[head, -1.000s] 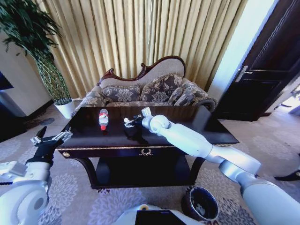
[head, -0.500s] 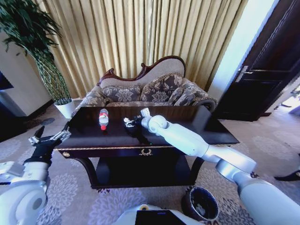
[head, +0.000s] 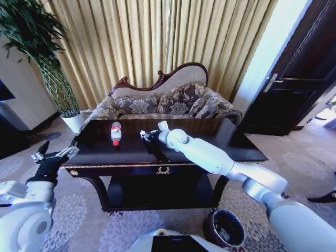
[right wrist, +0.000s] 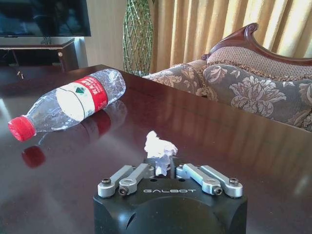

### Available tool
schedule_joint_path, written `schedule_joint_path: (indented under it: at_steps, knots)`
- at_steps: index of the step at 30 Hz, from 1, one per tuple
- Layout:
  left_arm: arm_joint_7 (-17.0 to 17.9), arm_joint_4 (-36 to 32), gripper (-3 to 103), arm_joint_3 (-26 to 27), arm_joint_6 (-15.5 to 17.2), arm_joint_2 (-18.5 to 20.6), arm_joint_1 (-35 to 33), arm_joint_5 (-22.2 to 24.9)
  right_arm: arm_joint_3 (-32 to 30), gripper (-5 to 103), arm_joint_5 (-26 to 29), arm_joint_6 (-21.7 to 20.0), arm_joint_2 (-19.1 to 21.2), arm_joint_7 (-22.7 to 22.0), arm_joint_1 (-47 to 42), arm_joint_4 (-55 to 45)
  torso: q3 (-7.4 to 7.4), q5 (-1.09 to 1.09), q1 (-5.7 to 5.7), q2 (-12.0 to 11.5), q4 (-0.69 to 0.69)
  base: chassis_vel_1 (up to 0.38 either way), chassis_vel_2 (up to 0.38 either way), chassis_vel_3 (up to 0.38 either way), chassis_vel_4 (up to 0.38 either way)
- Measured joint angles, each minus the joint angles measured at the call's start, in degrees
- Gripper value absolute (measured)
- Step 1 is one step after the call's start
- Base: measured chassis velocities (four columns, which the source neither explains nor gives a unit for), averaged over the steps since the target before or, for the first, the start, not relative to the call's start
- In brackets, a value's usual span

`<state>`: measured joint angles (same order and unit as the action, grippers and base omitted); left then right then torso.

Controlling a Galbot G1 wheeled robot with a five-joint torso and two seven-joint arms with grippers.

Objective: Move to the front of the table and place the trash on the table into the trash bin.

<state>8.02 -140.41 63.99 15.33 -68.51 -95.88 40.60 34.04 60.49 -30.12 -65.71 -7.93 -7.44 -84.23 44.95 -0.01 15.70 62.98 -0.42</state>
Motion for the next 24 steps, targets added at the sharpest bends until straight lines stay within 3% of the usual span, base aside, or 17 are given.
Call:
schedule_joint_path:
  at_steps: [1,3,4,24]
  knots:
    - [0.0,0.0,100,0.0,0.0,0.0,0.0,0.0,0.0,13,0.0,0.0,0.1,0.0,0.0,0.0,0.00,0.00,0.00,0.0,0.00,0.000,0.000,0.000,0.000]
    - [0.0,0.0,100,0.0,0.0,0.1,0.0,0.0,0.0,13,0.0,0.0,0.1,0.0,0.1,0.0,0.00,0.00,0.00,0.0,0.00,0.000,0.000,0.000,0.000]
    - [0.0,0.0,100,0.0,0.0,0.1,0.0,0.0,0.0,3,0.0,0.1,0.2,0.0,0.1,-0.1,0.00,0.00,0.00,0.0,0.00,0.000,0.000,0.000,0.000]
    - [-0.1,0.2,100,0.6,-0.1,0.3,0.3,0.3,-0.4,0,1.0,0.7,2.6,0.0,0.2,-2.8,0.00,0.00,0.00,0.0,0.00,0.000,0.000,0.000,0.000]
